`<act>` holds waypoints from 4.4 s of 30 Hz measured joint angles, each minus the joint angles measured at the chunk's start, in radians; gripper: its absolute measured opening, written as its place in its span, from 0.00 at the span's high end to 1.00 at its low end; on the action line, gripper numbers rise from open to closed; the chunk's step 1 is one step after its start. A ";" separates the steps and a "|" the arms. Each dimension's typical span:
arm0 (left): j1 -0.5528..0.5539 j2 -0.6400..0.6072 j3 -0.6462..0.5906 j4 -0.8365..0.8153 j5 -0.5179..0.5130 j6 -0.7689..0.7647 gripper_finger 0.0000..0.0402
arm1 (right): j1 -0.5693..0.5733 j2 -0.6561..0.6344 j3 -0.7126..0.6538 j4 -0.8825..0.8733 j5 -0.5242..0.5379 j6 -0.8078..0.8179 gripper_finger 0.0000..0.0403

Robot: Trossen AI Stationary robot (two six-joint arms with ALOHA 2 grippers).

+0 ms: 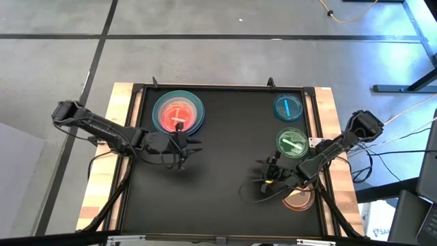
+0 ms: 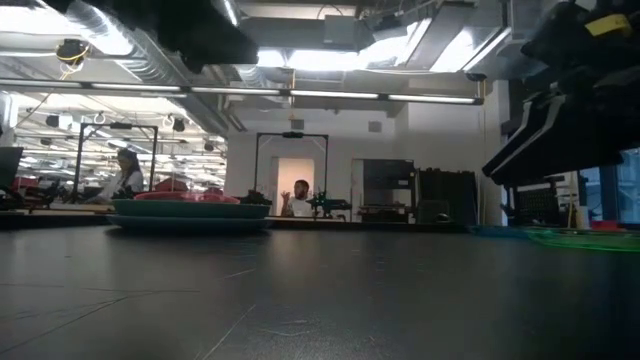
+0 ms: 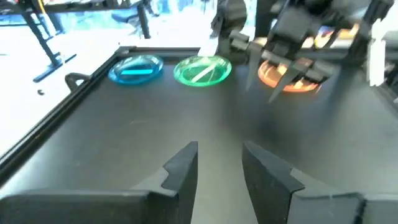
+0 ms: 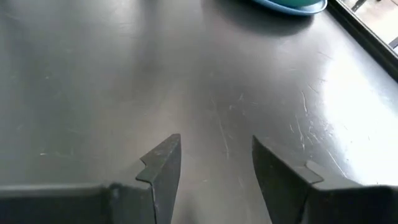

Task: Stack plastic plates
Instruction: Stack the orange transparent plate on top of the pink transparent plate

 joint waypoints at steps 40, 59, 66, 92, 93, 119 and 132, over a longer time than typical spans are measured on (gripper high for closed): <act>-0.325 0.502 0.001 0.359 -0.107 -0.306 0.70 | 0.415 0.173 0.244 -0.502 -0.598 0.925 0.53; -0.279 0.502 0.001 0.374 -0.083 -0.247 0.70 | 0.330 0.189 0.237 -0.415 -0.437 0.533 0.96; -0.316 0.502 0.001 0.380 -0.083 -0.278 0.70 | 0.186 0.196 0.237 -0.168 -0.354 0.087 0.99; -0.317 0.520 0.066 0.377 -0.021 -0.172 0.70 | -0.115 0.237 0.239 0.209 -0.517 -0.355 0.56; -0.314 0.532 0.084 0.372 -0.020 -0.144 0.70 | -0.103 0.213 0.239 0.181 -0.511 -0.356 0.54; -0.144 0.890 0.473 0.140 0.191 0.089 0.53 | 0.287 0.119 0.076 0.220 0.000 0.052 0.51; -0.109 0.895 0.472 0.119 0.180 0.125 0.54 | 0.292 0.118 0.076 0.219 0.073 0.052 0.51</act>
